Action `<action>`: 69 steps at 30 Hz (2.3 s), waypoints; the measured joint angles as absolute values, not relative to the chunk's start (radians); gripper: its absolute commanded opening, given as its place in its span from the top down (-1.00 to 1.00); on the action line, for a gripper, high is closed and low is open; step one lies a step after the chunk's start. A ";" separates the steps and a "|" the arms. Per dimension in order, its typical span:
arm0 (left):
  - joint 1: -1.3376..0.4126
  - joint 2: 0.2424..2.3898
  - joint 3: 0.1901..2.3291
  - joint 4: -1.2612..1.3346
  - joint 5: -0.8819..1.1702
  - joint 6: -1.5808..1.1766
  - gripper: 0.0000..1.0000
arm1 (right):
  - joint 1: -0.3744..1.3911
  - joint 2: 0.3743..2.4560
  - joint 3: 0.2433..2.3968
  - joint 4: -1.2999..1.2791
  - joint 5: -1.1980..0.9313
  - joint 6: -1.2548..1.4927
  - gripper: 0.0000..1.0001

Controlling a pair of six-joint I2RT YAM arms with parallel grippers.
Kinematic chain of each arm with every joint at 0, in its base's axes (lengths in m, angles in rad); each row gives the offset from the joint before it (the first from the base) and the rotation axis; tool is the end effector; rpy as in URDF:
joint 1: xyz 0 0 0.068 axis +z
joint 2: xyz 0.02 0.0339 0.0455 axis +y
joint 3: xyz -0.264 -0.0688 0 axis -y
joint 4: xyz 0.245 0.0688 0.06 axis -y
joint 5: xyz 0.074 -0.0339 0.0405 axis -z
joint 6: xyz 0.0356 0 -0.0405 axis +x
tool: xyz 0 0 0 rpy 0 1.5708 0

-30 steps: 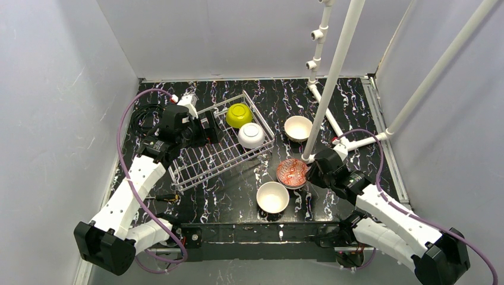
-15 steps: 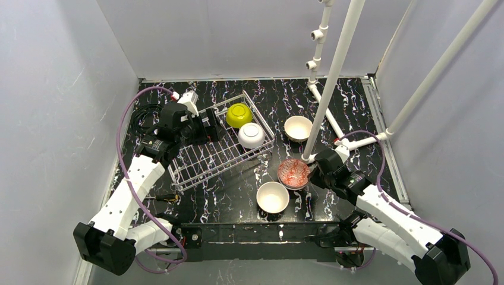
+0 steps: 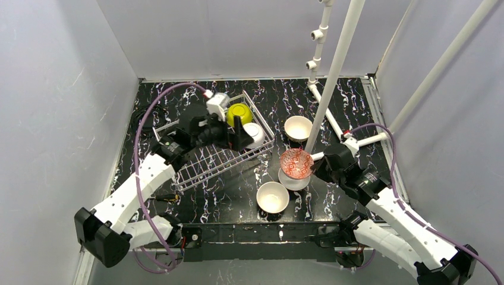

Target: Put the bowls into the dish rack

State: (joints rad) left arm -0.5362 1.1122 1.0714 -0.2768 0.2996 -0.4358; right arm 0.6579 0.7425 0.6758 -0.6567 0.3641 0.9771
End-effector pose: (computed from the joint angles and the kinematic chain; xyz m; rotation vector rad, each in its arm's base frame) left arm 0.2121 -0.1383 0.3664 0.3146 1.9616 -0.9313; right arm 0.1299 0.0843 0.2645 0.5471 2.2123 0.4612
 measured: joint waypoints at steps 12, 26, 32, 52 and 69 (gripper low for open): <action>-0.937 1.289 1.153 -0.191 0.371 -0.007 -0.53 | 0.658 0.747 0.723 -0.714 0.297 0.961 0.97; -1.127 1.574 1.333 -0.407 0.319 0.421 -0.44 | 0.658 0.752 0.799 -0.791 0.260 0.918 0.97; -1.167 1.638 1.416 -0.502 0.250 0.508 0.06 | 0.658 0.753 0.802 -0.818 0.257 0.915 0.97; -1.238 1.731 1.489 -0.644 0.165 0.681 1.00 | 0.662 0.796 0.868 -0.865 0.215 0.902 0.97; -1.205 1.730 1.504 -0.682 0.155 0.583 1.00 | 0.662 0.748 0.885 -0.849 0.270 0.943 -0.39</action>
